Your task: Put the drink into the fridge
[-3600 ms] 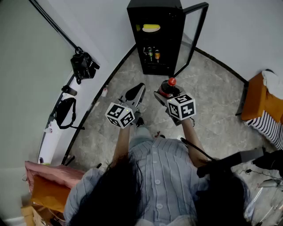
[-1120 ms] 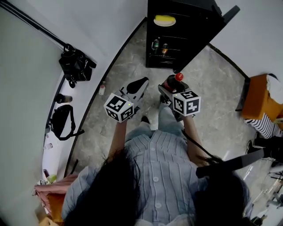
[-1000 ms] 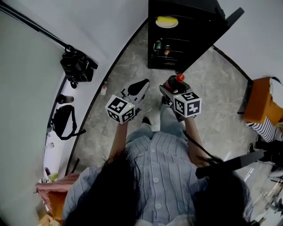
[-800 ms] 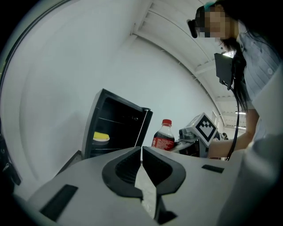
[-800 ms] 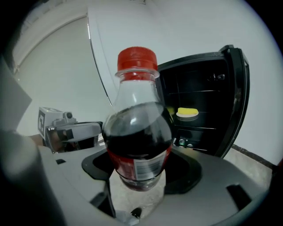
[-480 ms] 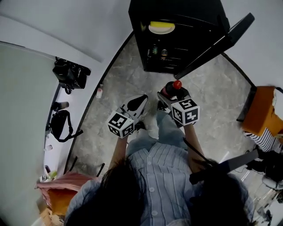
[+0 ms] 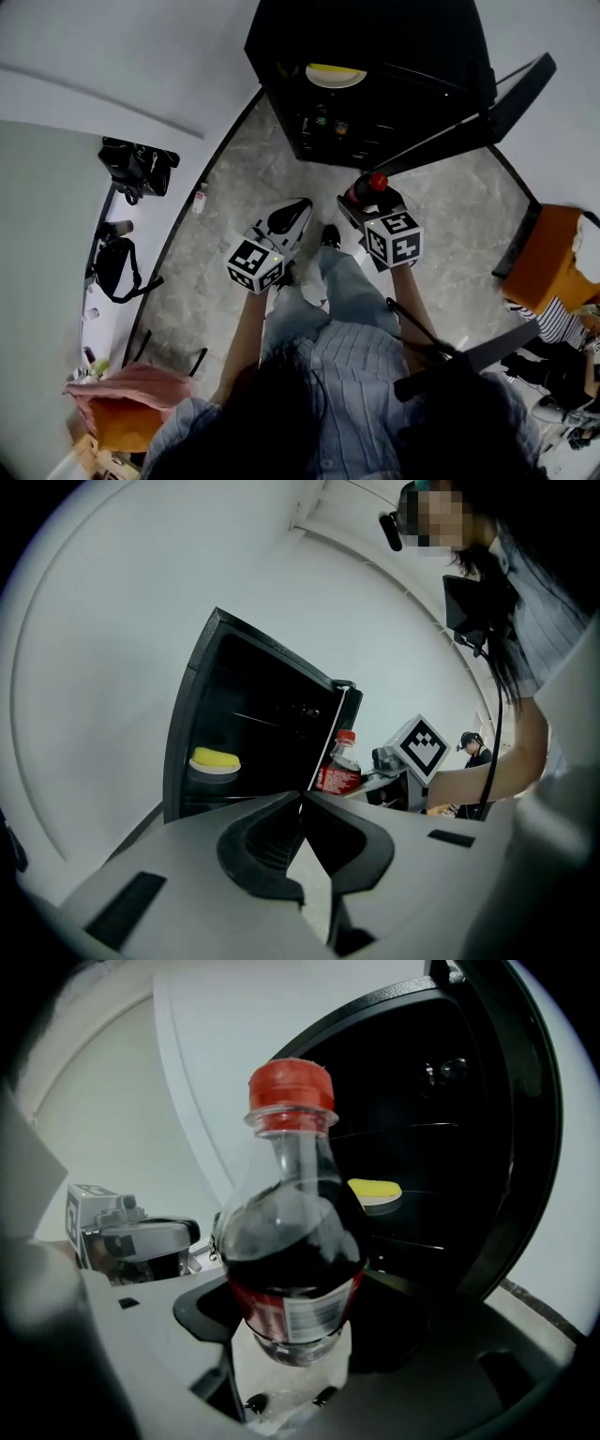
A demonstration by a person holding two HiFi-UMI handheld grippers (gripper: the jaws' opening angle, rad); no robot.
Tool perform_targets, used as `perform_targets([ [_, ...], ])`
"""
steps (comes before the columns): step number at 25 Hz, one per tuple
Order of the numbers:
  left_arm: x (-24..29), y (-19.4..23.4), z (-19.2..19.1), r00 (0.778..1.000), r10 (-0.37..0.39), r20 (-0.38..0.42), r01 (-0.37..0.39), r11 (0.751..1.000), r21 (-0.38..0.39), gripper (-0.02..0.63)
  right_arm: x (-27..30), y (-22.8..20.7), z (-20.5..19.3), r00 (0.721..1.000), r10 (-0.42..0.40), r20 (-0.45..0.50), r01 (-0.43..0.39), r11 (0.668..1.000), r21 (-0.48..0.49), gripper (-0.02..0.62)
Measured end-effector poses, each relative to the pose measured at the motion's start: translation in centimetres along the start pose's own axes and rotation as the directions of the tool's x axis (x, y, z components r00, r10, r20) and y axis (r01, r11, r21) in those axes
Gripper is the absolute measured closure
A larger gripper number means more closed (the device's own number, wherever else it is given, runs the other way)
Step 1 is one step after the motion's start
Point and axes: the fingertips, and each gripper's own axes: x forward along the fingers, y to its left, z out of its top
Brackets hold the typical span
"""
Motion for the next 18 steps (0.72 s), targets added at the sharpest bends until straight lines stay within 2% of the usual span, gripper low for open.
perform_targets([
  [11, 5.3, 1.0, -1.6, 0.999, -0.043, -0.021, 0.043, 0.999, 0.002, 0.598, 4.4, -6.5, 2.6, 0.998, -0.043, 0.048, 0.045, 0.998, -0.037, 0.285],
  [18, 6.9, 2.1, -2.4, 0.999, -0.044, -0.014, 0.044, 0.999, -0.017, 0.597, 7.4, -9.8, 4.5, 0.994, -0.076, 0.080, 0.083, 0.993, -0.079, 0.285],
])
